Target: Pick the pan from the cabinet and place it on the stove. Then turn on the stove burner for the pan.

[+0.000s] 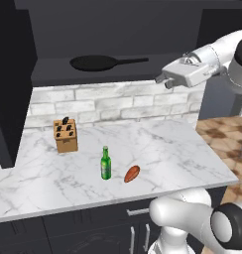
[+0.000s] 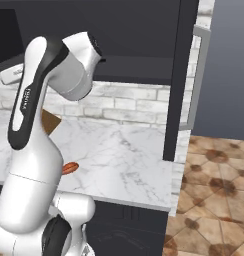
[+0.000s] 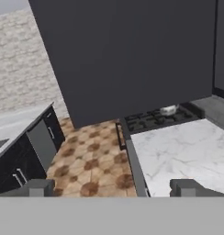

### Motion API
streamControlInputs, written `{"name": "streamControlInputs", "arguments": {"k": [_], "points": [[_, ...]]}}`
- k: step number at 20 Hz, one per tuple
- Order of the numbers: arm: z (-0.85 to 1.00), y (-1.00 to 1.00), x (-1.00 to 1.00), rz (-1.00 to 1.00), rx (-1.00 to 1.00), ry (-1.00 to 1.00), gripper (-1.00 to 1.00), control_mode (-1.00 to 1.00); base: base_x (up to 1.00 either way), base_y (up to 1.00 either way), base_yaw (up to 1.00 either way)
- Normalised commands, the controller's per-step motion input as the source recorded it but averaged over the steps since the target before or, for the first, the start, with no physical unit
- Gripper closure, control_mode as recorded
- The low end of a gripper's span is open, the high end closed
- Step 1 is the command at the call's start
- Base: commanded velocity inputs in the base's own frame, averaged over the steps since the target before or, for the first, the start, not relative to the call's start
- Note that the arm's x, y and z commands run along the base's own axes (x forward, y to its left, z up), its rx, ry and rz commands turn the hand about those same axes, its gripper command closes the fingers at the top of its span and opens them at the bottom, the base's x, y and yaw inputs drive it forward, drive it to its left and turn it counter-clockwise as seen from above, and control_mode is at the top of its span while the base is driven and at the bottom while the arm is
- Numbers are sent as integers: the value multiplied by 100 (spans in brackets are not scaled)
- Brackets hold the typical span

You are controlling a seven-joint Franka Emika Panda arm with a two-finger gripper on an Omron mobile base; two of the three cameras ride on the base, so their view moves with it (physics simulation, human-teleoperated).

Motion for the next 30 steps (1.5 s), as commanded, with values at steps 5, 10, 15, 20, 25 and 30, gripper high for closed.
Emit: {"name": "streamControlInputs", "arguments": {"k": [5, 10, 15, 20, 25, 30], "points": [[0, -18, 18, -2, 2, -2, -100, -100, 0, 0, 0], [2, -17, 42, 0, 1, -5, -100, -100, 0, 0, 0], [0, -12, 52, -3, 0, -9, -100, -100, 0, 0, 0], [1, -15, 43, -5, 0, -16, -100, -100, 0, 0, 0], [0, -14, 34, -6, 0, -16, -100, -100, 0, 0, 0], [0, -6, 39, -9, 0, -7, -100, -100, 0, 0, 0]]}}
